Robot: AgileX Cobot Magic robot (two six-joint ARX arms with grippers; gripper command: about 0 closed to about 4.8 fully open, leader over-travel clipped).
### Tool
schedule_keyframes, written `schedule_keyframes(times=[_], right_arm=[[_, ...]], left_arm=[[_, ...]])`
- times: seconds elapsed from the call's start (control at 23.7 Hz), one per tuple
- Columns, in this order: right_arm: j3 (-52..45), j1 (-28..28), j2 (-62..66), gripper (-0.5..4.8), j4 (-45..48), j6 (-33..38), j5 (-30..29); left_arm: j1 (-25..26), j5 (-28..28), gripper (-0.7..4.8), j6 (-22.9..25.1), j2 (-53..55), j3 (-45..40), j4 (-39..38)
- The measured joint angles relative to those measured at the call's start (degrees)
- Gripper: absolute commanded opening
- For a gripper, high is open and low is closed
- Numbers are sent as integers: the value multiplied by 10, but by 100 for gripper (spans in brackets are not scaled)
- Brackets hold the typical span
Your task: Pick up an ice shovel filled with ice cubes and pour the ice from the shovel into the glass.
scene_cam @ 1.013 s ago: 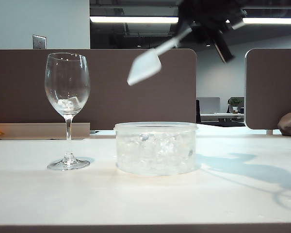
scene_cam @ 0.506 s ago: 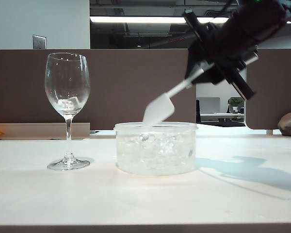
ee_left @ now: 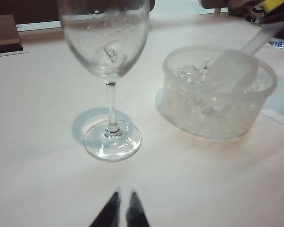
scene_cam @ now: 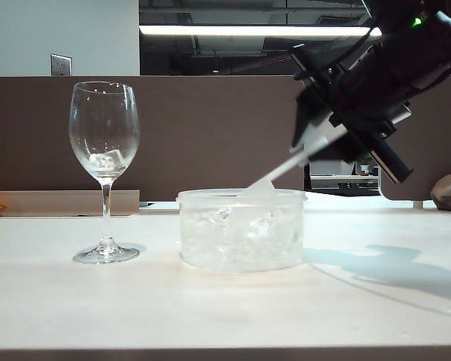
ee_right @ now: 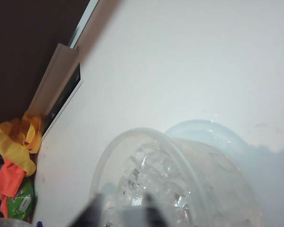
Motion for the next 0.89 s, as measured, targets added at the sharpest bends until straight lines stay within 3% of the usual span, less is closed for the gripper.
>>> schedule_keyframes(times=[0.08,0.21,0.3,0.55,0.76,0.84,0.89], right_arm=[[0,0,0,180,0,0,0],[0,0,0,321,0,0,2],[0,0,0,370,-2,0,8],[-1,-12,-12,369,-48,-5,43],[-5,-25,-52,352,-84,-50,77],[-5,-27,-77,277,-92,-78,80],[-5,-27,-88,171,-98,-94,82]], left_arm=[[0,0,29,0,0,0,0],[1,0,29,0,0,0,0],[3,0,29,0,0,0,0],[45,1,29,0,0,0,0],[94,0,29,0,0,0,0],[108,0,29,0,0,0,0],[111,0,29,0,0,0,0]])
